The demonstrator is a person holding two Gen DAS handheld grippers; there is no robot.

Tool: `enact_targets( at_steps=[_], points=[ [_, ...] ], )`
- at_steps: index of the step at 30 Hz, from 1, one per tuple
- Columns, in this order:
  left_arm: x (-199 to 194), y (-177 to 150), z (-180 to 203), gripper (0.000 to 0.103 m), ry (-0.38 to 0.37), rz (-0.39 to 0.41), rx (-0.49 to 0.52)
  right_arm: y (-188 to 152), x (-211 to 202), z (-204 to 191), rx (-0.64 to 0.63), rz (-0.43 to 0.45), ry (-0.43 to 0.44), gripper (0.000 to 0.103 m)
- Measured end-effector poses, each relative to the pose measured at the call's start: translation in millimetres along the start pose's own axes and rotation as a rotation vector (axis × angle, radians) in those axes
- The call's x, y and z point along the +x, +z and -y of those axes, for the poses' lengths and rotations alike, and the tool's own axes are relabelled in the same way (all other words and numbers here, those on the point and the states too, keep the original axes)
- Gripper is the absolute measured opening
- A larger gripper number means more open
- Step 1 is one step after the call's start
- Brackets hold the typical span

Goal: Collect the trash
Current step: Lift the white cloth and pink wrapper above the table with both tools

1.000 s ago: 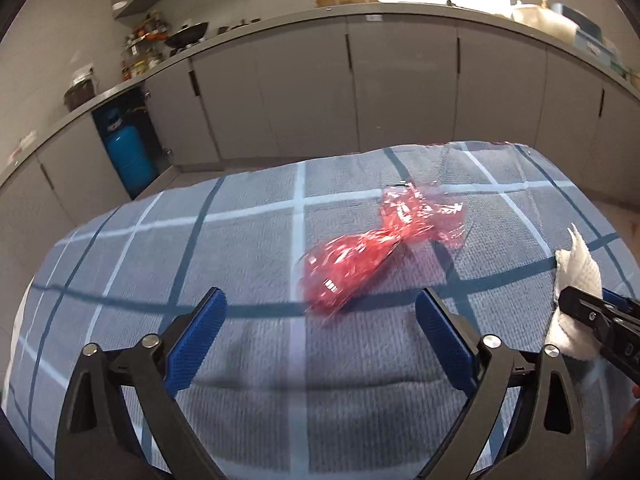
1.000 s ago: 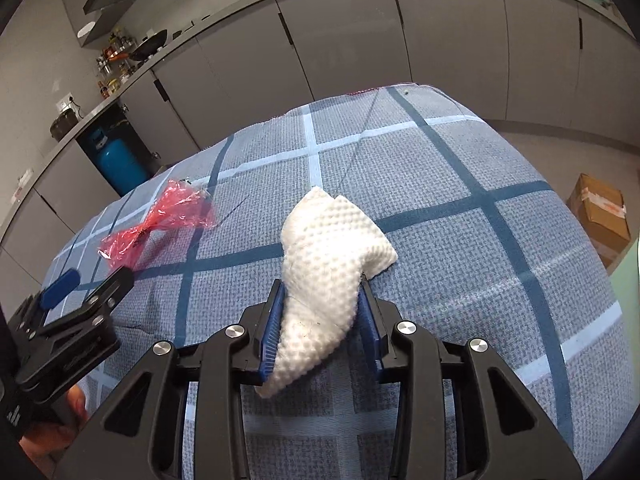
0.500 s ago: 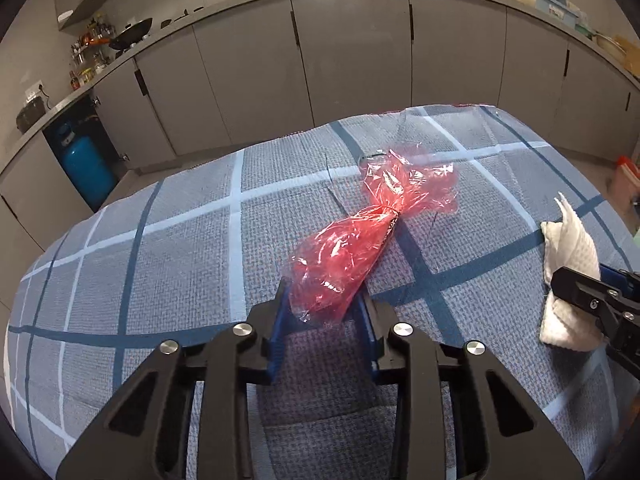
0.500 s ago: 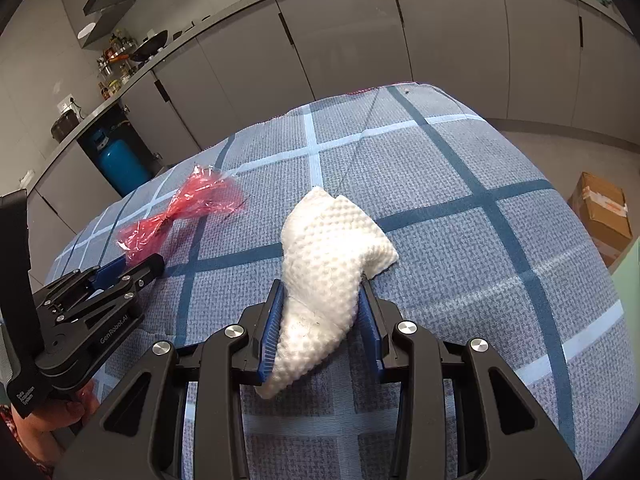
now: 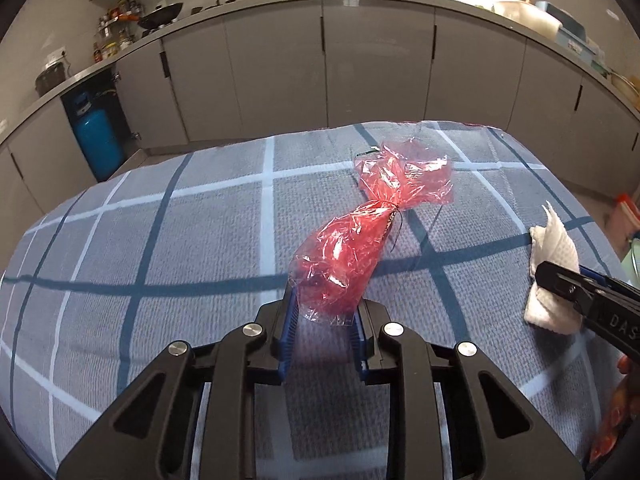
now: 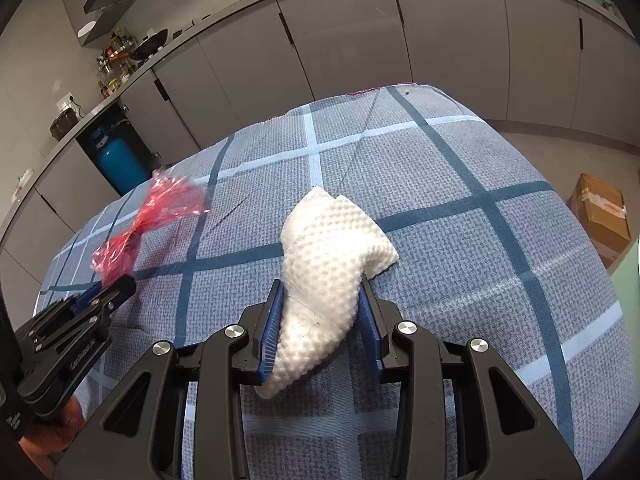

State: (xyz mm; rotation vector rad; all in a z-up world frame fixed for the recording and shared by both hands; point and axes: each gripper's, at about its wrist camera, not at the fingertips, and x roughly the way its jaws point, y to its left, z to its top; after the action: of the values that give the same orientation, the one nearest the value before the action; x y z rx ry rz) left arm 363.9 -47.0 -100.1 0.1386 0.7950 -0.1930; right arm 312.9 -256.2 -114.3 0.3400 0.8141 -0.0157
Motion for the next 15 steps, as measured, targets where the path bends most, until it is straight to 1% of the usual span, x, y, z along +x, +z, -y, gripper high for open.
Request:
enact_targets(
  at_steps=[5, 8, 12, 15],
  points=[
    [-17.2, -16.5, -2.2, 0.024, 0.03, 0.005, -0.053, -2.5, -4.0, 0.2, -0.003, 0.004, 0.025, 0.034],
    [-25.7, -23.3, 0.7, 0.024, 0.049, 0.013, -0.063, -6.1, -8.7, -0.4, -0.008, 0.008, 0.026, 0.034],
    [-36.6, -31.3, 5.8, 0.024, 0.067, 0.027, -0.082, -13.2, -16.2, -7.4, -0.053, 0.006, 0.033, 0.034],
    [-44.7, -36.7, 9.1, 0.024, 0.08, 0.043, -0.1, -19.9, -26.0, -12.8, -0.09, 0.02, 0.049, 0.034]
  ],
)
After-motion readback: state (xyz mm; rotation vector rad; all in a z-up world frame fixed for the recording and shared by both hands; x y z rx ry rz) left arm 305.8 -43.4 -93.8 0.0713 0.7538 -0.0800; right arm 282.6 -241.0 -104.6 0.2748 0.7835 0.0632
